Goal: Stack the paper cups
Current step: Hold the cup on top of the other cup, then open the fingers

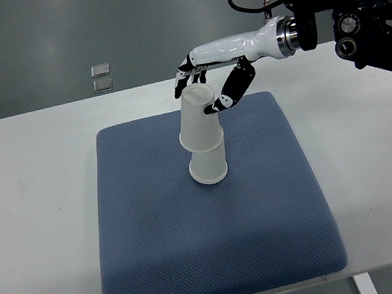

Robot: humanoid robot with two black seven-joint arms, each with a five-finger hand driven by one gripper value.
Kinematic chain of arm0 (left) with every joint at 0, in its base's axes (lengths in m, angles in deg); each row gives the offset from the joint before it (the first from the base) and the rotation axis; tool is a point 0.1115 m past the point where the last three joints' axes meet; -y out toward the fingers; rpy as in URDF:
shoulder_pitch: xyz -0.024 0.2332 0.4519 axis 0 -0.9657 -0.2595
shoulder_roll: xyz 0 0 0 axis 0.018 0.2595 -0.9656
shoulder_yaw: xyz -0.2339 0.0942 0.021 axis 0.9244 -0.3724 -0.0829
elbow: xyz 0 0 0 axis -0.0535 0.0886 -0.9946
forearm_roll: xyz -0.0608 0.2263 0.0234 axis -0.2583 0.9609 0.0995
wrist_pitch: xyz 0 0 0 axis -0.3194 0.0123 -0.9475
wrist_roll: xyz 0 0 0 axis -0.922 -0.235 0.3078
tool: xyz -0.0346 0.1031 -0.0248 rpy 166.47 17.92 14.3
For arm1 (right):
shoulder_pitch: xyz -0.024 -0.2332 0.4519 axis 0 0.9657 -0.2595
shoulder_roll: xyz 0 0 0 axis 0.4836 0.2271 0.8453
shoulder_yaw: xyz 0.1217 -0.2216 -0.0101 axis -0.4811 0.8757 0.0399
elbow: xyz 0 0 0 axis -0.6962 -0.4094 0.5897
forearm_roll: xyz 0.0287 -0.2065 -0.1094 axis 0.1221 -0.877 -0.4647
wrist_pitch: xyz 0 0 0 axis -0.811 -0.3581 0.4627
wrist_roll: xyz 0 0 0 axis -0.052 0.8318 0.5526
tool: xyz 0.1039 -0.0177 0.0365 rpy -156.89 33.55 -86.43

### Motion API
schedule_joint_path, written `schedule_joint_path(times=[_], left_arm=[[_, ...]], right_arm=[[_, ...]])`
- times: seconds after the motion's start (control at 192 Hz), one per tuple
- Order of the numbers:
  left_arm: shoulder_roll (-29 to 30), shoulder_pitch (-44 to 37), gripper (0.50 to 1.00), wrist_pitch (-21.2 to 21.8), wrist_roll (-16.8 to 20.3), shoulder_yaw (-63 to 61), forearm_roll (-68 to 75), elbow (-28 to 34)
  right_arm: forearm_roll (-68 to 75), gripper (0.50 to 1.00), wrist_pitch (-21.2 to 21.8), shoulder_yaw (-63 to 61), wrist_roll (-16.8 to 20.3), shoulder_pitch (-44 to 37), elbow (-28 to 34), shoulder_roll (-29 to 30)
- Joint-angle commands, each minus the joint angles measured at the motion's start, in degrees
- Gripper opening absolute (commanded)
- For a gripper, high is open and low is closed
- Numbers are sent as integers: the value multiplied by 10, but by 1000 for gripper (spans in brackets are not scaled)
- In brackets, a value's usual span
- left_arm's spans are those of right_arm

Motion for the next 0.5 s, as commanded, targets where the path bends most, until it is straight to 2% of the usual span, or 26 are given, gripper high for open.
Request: schedule_joint_path(times=[0.0,0.495], left_arm=[[0,0,1000,0,0,0,0,0],[0,0,1000,0,0,0,0,0]], right_arm=[[2,650,1,-1,0,-5,1,-1],[-2,650,4,1,1,9,2,0]])
